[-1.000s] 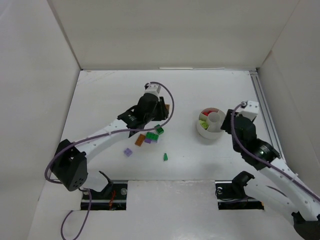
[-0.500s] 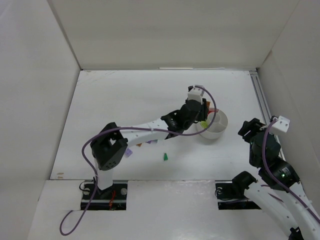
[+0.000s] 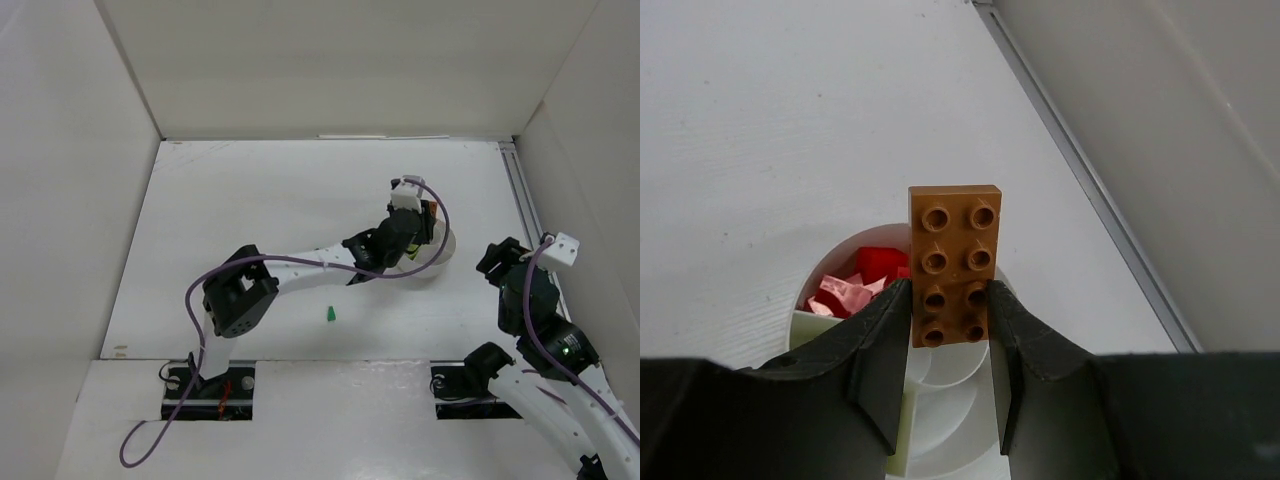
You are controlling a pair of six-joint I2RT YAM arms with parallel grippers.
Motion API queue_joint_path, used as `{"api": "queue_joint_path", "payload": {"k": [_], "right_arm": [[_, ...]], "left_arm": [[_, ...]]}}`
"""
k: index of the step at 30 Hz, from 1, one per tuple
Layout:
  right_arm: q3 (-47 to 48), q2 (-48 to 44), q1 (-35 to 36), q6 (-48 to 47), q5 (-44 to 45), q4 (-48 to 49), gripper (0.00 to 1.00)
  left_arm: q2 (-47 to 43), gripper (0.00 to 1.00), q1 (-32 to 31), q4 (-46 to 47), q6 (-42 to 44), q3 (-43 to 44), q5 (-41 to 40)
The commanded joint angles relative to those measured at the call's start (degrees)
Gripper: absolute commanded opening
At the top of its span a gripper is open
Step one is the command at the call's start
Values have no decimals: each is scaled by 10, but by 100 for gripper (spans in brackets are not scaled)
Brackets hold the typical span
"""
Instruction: Sort the legos into containers by color
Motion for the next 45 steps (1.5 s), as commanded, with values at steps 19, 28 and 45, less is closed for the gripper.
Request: {"api": "queue_joint_path", "payload": {"k": [19, 28, 45], "right_arm": [[-9, -25, -2, 8, 14, 11, 63], [-14, -25, -2, 8, 14, 11, 63], [-14, -4, -2, -33, -15, 44, 67]], "left_arm": [[75, 8, -5, 47, -10, 52, -39], [64, 33, -22, 47, -3, 42, -69], [-100, 74, -22, 26, -21, -50, -81]]}}
